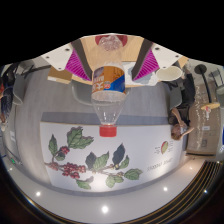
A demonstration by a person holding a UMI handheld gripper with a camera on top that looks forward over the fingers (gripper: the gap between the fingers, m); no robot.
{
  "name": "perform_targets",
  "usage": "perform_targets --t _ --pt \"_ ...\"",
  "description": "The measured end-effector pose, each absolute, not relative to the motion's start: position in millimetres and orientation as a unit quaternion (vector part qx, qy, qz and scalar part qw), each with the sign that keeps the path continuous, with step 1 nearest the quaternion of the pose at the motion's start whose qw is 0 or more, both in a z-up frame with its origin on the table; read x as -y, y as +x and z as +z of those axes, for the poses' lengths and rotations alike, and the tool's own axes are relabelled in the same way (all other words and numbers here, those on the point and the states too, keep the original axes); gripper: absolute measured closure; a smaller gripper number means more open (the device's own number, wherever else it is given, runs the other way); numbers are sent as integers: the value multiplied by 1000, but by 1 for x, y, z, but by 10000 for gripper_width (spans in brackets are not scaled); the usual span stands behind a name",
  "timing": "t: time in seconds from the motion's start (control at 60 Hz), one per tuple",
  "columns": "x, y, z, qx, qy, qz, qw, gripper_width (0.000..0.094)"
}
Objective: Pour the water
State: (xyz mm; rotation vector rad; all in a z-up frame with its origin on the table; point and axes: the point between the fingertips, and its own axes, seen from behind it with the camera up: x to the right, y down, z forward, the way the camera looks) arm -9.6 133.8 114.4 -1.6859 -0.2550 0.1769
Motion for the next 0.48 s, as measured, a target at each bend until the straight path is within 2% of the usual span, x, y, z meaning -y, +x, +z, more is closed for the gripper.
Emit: perform_targets --t 0.167,0.317,0.483 --pt "-92 2 107 118 -757 75 638 79" --pt "-14 2 100 124 -764 94 626 83" --pt "40 -16 91 128 -771 137 608 81"
